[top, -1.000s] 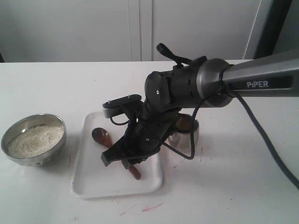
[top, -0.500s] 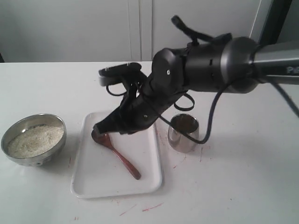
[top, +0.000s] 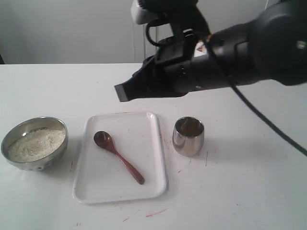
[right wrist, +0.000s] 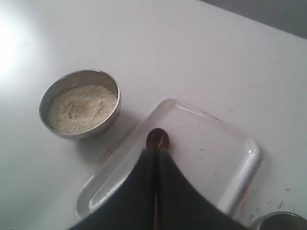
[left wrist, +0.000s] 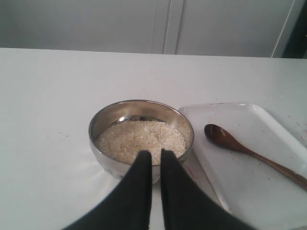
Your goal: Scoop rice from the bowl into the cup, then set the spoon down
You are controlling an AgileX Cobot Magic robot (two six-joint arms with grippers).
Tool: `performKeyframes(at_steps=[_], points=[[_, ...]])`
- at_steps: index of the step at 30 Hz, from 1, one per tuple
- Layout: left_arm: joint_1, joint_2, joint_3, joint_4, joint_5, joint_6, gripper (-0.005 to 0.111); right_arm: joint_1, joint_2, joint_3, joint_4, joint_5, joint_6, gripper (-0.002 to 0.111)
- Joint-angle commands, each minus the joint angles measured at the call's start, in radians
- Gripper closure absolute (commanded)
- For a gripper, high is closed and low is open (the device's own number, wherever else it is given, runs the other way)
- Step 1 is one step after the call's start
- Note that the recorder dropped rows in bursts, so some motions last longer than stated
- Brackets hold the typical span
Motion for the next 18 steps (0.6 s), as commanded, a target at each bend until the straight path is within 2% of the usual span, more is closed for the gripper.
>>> performKeyframes(at_steps=[1,18], points=[[-0.002,-0.004,-0.003,-0.009,-0.005,-0.002,0.092,0.001,-0.156,0.114,-0.008,-0.038,-0.035,0.108],[-0.002,-0.004,-0.003,-0.009,-0.005,-0.002,0.092,0.001,-0.801,0.582,0.012,-0.141,-0.025,0.108]])
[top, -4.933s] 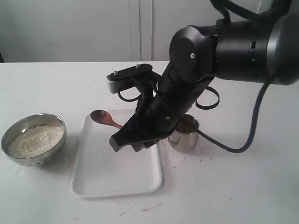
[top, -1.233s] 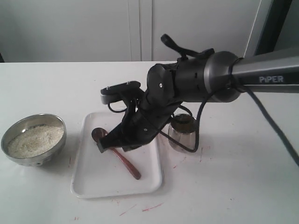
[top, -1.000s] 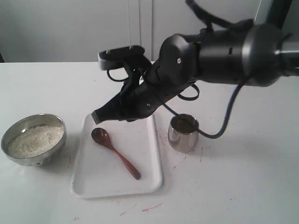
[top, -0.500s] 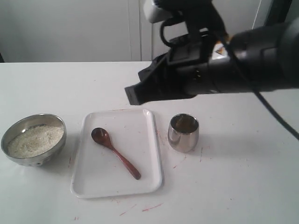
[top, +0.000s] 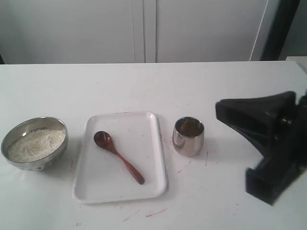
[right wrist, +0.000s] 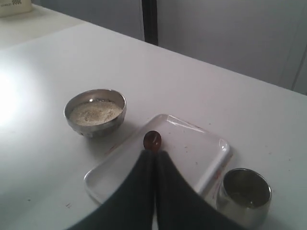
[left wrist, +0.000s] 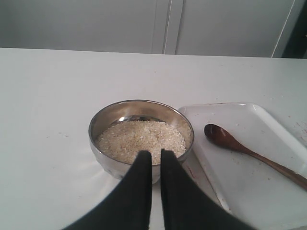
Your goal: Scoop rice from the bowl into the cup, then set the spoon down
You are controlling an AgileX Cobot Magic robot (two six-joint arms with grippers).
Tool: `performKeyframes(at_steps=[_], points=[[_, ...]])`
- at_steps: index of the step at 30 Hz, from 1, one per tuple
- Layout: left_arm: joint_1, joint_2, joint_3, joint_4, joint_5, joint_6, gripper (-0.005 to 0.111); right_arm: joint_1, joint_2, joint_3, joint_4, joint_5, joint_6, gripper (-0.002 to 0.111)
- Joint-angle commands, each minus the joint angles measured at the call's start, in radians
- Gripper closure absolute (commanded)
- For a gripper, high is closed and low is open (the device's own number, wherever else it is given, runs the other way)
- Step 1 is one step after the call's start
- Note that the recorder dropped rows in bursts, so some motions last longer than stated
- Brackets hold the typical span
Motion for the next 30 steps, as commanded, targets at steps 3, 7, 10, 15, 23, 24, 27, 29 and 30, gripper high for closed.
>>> performKeyframes(at_steps=[3,7,10,15,23,24,27,29,30], points=[[-0.002,-0.004,-0.003,-0.009,-0.005,-0.002,0.092,0.001,-0.225,0.152,0.012,-0.056,0.042,0.108],[-0.002,-0.004,-0.003,-0.009,-0.005,-0.002,0.092,0.001,-0.316,0.234,0.012,-0.058,0.055,0.108],[-0.002,-0.004,-0.003,-0.009,-0.005,-0.002,0.092,0.001,-0.363,0.296,0.017,-0.071,0.055,0.108],[-0.002,-0.004,-0.003,-0.009,-0.005,-0.002,0.092,0.001,-0.427,0.413,0.057,-0.173,0.055,0.108],[-0.002,-0.004,-0.003,-0.009,-0.005,-0.002,0.092,0.001,-0.449,0.555,0.045,-0.331,0.068,0.108],[-0.002,-0.004,-0.003,-0.009,-0.005,-0.002,0.092,0.001,-0.449,0.555,0.038,-0.322,0.033,0.108],[-0.002,-0.004,-0.003,-0.009,-0.005,-0.002,0.092,0.001,-0.449,0.555,0.038,-0.276,-0.090,0.108],[-0.002,-0.004,-0.003,-0.009,-0.005,-0.002,0.092,0.001,-0.449,0.555,0.038,-0.256,-0.110,0.108],[-0.002,-0.004,-0.003,-0.009,-0.005,-0.002,0.092,0.001,-0.449,0.555,0.038,-0.256,-0.110,0.108]])
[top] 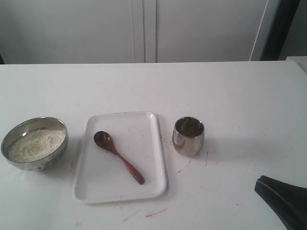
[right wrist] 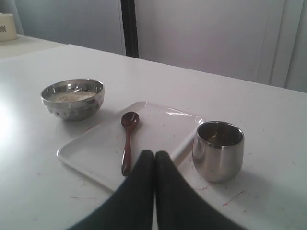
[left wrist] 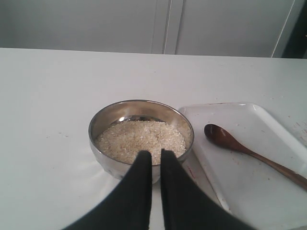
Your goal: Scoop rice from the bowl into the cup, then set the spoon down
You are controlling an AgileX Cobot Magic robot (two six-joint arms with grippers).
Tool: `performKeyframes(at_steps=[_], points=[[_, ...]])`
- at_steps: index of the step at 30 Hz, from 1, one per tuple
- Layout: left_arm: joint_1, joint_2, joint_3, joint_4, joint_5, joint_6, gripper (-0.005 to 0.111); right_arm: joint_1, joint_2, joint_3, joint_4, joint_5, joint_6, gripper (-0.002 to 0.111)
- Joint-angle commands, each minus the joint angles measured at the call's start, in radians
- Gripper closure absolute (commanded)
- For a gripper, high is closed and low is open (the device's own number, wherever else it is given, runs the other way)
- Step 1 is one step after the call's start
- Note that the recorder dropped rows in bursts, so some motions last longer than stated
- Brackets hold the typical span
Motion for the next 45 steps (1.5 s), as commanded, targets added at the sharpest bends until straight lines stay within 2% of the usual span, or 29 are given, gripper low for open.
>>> performKeyframes(at_steps=[1,31,35,37,41,45], points=[[-0.002,-0.004,-0.003,-0.009,-0.005,-0.002,0.092,0.001,-0.004,0.007,-0.008,0.018,-0.039,0.108],[-0.002,-0.004,-0.003,-0.009,-0.005,-0.002,0.092,0.001,-0.004,0.007,0.004,0.032,-0.032,0.108],[-0.002,-0.004,-0.003,-0.009,-0.005,-0.002,0.092,0.001,-0.004,0.007,-0.009,0.152,-0.032,0.108],[-0.002,-0.004,-0.003,-0.009,-0.005,-0.002,0.092,0.001,-0.004,0.007,-0.032,0.207,-0.032,0.108],[-0.002,-0.004,-0.003,-0.009,-0.005,-0.002,0.092,0.001,-0.004,0.007,-0.268,0.265,-0.037,0.108],[-0.002,-0.004,-0.003,-0.009,-0.005,-0.002,0.092,0.001,-0.043,0.007,-0.329,0.270,-0.032,0.108]])
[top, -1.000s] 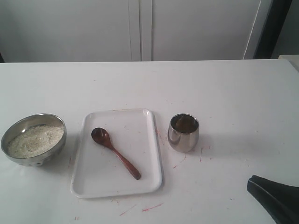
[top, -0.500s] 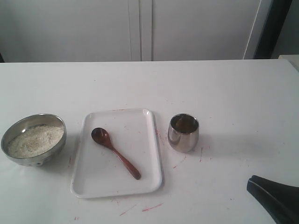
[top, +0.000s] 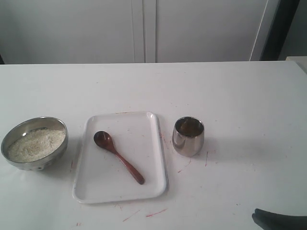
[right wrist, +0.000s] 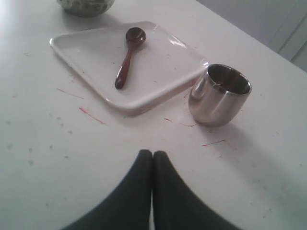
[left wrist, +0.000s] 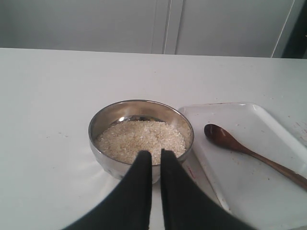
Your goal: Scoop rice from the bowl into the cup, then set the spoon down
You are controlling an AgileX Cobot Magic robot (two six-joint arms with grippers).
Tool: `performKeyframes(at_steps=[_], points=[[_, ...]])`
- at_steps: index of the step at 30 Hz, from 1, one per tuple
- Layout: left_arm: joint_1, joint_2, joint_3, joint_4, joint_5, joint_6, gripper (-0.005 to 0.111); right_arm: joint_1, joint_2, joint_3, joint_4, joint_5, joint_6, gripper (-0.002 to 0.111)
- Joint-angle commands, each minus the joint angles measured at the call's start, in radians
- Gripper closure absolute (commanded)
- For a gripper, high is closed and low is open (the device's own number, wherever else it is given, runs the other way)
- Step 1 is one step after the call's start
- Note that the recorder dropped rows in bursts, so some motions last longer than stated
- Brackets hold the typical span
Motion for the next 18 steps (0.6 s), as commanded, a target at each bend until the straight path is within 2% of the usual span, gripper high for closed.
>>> performKeyframes(at_steps=[1,9,18], points=[[-0.002,-0.004,-0.003,-0.009,-0.005,-0.002,0.092,-0.001,-0.069,0.005,-0.033,0.016,-0.004,0.108],[-0.002,-0.004,-0.003,-0.009,-0.005,-0.002,0.092,-0.038,-0.234,0.005,-0.029,0.092,-0.004,0.108],[-0.002,-0.004,-0.003,-0.009,-0.005,-0.002,0.092,-0.230,-0.236,0.005,-0.029,0.092,-0.004,0.108]])
